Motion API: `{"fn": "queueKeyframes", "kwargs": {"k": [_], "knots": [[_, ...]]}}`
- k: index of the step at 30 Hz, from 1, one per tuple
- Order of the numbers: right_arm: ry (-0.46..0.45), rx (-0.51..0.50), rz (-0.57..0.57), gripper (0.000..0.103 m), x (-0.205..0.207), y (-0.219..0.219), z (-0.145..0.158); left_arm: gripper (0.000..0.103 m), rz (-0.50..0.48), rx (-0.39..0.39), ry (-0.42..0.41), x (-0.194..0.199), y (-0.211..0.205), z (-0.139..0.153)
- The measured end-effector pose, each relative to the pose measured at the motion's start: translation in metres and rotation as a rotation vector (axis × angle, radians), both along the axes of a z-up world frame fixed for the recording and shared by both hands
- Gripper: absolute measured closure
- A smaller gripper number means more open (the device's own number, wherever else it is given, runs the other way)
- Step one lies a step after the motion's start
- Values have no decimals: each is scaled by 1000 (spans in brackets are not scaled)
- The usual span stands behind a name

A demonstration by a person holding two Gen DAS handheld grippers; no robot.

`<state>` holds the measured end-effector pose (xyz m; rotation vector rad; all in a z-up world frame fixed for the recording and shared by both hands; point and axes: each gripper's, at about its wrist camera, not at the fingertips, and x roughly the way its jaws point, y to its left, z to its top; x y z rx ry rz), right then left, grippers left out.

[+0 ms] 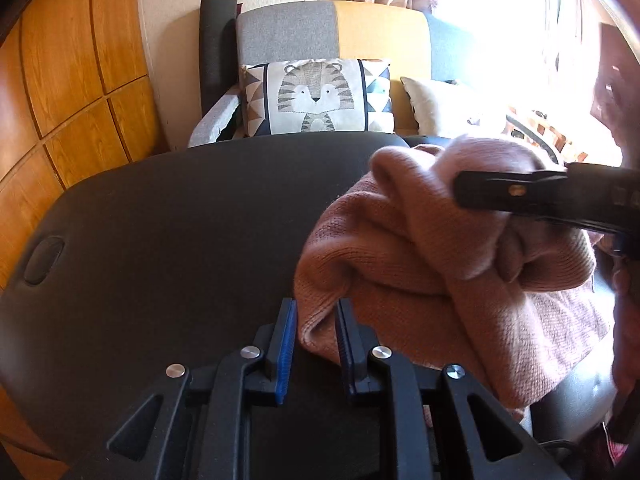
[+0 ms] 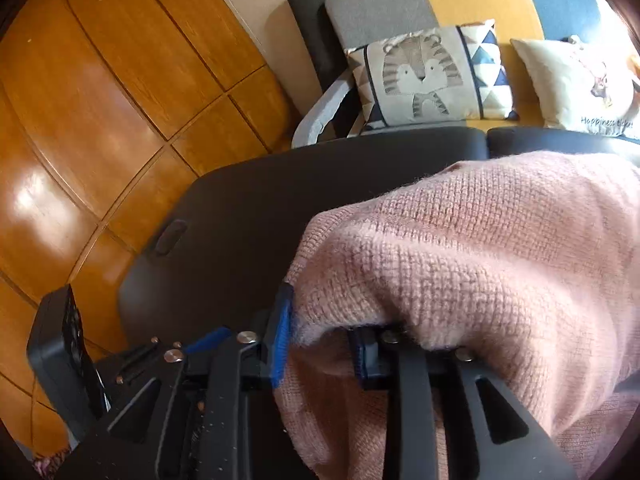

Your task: Fold clothes

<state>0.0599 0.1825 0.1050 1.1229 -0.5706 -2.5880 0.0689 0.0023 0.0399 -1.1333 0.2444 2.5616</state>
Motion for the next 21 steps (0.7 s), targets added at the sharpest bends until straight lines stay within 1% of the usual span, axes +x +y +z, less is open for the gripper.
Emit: {"fn": "queueKeyframes", "kwargs": {"k": [1,2,3,4,7,8,9,11,12,13,16,19,21], "knots": [[11,-2,-4,64,8,4,2,83,-10,0,5,1,-1,1],[22,-3,-10,60,16,8,4,83,-19,-1,11,2,-2,1],[37,6,-26,53,24,13,6,83,-27,-9,29,4,-1,3],[52,13,-41,50,32,18,9,83,-34,-18,47,6,0,5],[100,29,-96,49,61,42,14,83,-52,-73,111,9,12,13],[113,41,-119,49,71,50,16,82,-66,-77,128,10,15,17],[126,60,-144,49,81,57,17,82,-82,-73,139,9,19,20],[136,149,-211,43,98,70,17,81,-129,-63,147,11,30,25],[138,192,-239,41,104,75,16,80,-154,-65,146,11,38,26],[134,214,-245,41,109,80,14,80,-180,-68,144,12,45,27],[109,237,-221,41,114,87,7,79,-257,-82,127,14,73,22],[100,278,-155,40,112,80,-1,79,-264,-96,57,6,96,6],[84,332,-123,40,106,73,-10,79,-245,-71,-15,-1,101,-7]]}}
